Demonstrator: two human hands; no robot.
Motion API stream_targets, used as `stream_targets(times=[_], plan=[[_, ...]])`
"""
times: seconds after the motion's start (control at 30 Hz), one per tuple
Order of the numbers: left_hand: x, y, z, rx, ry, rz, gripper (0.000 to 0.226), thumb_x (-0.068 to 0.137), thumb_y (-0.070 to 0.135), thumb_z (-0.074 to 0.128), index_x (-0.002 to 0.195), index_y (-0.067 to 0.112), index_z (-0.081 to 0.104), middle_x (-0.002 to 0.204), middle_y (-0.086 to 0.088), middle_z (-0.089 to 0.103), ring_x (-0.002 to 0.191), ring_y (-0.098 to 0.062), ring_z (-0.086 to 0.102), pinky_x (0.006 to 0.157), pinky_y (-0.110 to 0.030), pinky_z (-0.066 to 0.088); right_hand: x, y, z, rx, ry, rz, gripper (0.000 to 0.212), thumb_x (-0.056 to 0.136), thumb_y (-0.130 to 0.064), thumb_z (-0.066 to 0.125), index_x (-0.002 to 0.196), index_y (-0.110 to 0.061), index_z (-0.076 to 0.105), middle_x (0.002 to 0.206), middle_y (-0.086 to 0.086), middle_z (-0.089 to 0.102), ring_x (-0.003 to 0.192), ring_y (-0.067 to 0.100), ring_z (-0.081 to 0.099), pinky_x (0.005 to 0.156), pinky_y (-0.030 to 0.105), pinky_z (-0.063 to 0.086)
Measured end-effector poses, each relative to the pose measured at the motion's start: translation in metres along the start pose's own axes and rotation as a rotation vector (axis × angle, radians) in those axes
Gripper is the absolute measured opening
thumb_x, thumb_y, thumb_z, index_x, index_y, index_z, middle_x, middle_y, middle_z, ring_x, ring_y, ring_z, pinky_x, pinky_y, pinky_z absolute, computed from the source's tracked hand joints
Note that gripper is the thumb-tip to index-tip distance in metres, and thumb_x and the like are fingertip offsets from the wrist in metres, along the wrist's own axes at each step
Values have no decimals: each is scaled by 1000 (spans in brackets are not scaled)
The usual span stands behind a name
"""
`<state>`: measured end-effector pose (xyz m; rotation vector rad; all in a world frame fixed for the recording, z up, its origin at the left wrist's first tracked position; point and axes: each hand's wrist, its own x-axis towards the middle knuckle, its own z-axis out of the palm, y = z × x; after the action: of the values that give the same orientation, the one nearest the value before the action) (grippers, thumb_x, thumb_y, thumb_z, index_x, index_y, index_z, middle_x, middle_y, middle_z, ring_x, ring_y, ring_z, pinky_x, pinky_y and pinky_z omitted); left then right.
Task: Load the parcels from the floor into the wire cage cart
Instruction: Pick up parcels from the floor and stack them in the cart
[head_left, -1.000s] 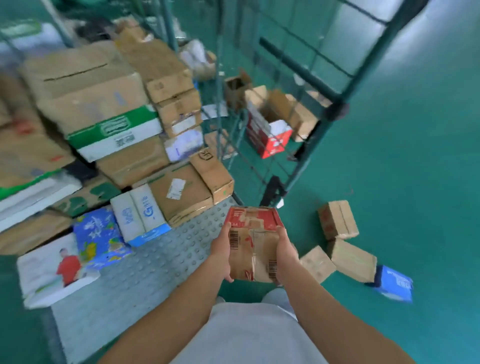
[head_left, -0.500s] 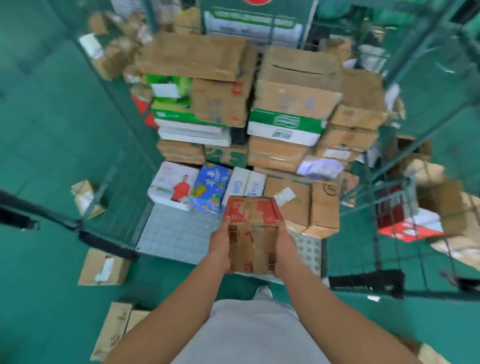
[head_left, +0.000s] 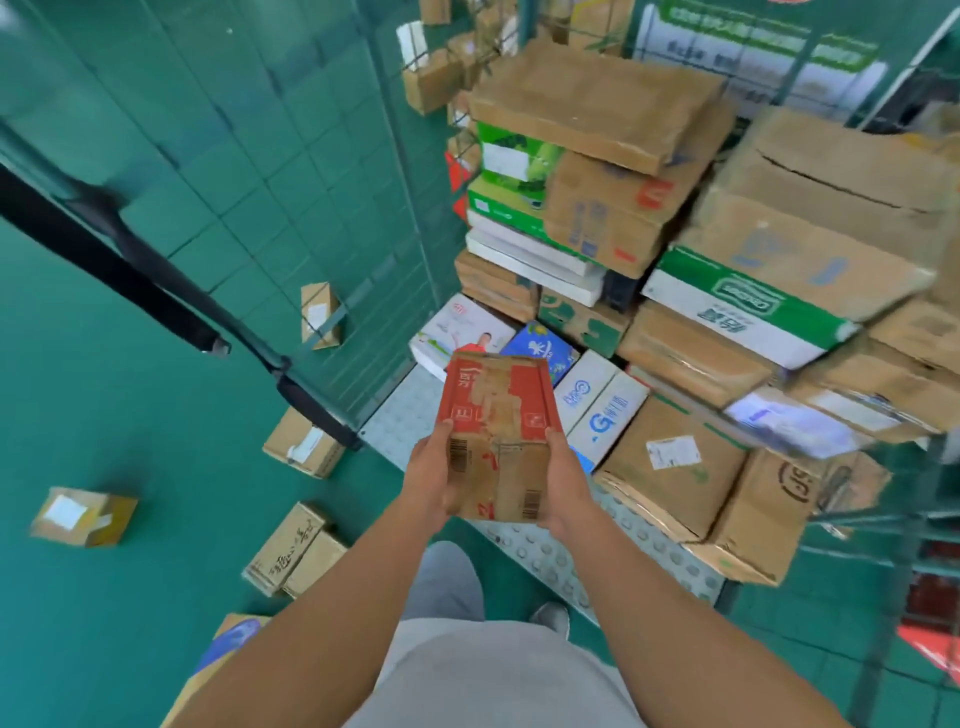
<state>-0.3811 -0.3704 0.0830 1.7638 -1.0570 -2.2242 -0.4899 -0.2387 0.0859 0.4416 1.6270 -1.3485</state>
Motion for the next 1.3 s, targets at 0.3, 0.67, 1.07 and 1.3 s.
stream_targets(times=[0.3, 0.67, 1.07, 1.3], plan=[[57, 66, -39, 107, 133, -99, 24, 98, 48, 60, 108, 28, 67, 107, -1, 71, 96, -22, 67, 83, -50, 60, 65, -27, 68, -385, 50, 6, 35, 92, -48, 54, 76, -17, 57, 80, 5, 62, 74, 21, 58, 73, 36, 45], [251, 191, -73, 357, 12, -137, 30, 100, 31, 64, 125, 27, 48, 105, 6, 61, 91, -10, 56, 101, -50, 46, 206, -69, 200, -405, 139, 148, 23, 92, -37, 58, 79, -19, 66, 74, 3, 63, 69, 18, 58, 71, 33, 46], [450, 209, -55, 520, -66, -207, 44, 107, 21, 51, 145, 43, 47, 113, 10, 58, 108, -16, 55, 78, -35, 56, 362, -59, 251, -291, 213, 142, 22, 105, -33, 50, 123, -30, 61, 69, 6, 65, 60, 22, 62, 52, 23, 45], [526, 197, -50, 537, 26, -89, 38, 103, 7, 48, 127, 34, 61, 90, 1, 58, 74, -13, 51, 68, -27, 50, 432, -56, 279, -233, 234, 138, 23, 105, -22, 46, 121, -34, 59, 83, 8, 63, 69, 21, 59, 66, 33, 49]])
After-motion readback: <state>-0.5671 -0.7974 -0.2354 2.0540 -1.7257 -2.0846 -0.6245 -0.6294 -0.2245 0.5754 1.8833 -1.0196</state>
